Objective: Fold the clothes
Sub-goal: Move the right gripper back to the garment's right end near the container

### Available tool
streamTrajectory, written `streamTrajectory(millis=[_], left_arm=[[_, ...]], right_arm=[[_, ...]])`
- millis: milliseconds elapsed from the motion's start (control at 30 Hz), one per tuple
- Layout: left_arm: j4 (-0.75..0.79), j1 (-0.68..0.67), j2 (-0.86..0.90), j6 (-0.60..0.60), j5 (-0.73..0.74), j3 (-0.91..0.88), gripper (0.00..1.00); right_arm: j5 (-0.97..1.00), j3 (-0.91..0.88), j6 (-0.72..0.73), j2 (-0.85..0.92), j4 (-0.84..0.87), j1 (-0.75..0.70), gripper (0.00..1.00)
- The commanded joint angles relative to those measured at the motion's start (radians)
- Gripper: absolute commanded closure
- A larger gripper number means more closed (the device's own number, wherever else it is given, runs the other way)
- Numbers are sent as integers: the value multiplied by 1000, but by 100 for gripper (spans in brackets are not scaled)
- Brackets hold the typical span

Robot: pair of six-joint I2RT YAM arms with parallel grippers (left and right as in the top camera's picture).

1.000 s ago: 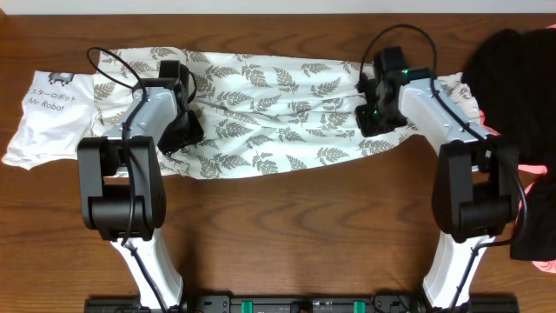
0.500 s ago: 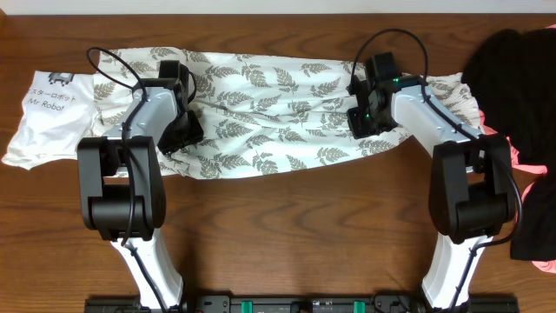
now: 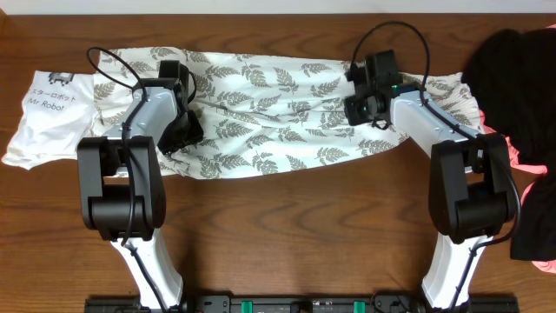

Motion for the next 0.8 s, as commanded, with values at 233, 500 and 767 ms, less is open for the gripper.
streamTrajectory(millis=[233,500,767], left_arm=[[8,-1,71,-6,18,-53,49],[9,-1,71,-6,19,-53,48],[9,-2,71,-6,19,-53,8]], right_arm=[[85,19,9,-102,-77,6,86],[248,20,286,-286,-306,-31,77],[268,17,457,-248,-383,-85,76]])
